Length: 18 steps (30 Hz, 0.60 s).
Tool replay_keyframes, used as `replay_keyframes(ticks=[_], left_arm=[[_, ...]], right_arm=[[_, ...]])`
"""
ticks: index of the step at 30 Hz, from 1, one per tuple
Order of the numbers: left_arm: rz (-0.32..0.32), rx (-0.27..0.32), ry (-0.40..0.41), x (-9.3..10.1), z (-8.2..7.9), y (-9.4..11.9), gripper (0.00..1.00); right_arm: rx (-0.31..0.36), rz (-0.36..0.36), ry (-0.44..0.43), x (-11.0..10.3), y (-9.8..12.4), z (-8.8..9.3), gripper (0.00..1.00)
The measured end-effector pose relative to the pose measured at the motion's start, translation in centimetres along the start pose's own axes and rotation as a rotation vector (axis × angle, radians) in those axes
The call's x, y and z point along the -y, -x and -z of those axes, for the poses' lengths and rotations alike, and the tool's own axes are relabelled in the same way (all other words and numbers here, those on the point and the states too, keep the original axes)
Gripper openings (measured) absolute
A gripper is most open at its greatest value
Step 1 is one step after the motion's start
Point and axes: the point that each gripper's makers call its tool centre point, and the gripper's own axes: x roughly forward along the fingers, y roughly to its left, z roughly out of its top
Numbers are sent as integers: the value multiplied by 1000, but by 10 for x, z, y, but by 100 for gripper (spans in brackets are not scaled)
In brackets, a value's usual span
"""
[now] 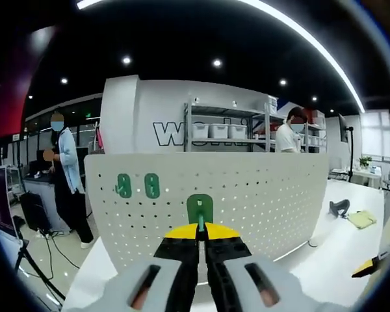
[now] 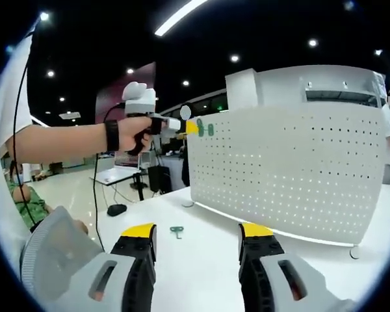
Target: Insert the hook assembly into the mounting plate slot until the hook locks in place.
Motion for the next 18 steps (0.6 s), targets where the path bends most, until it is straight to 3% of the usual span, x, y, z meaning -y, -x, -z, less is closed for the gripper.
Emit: replay_keyframes(ticks=[7,9,11,13,18], left_arm=[[-9,-8,-7,-3,2,-6,2],[-2,-15,25,-2,3,-9,2],[-5,-9,-22,-2,0,-11,2],[12,-14,8,0,-2,-14,2],[5,-13,-4,-2,-6,-21,2]], right_arm=[[-9,7,2,4,1,2,54],[-8,6,-1,4,1,2,54],[-10,5,-4,4,1,3,54],[-13,4,-9,4,1,4,54],[-14,5,-8,2,1,5,53]])
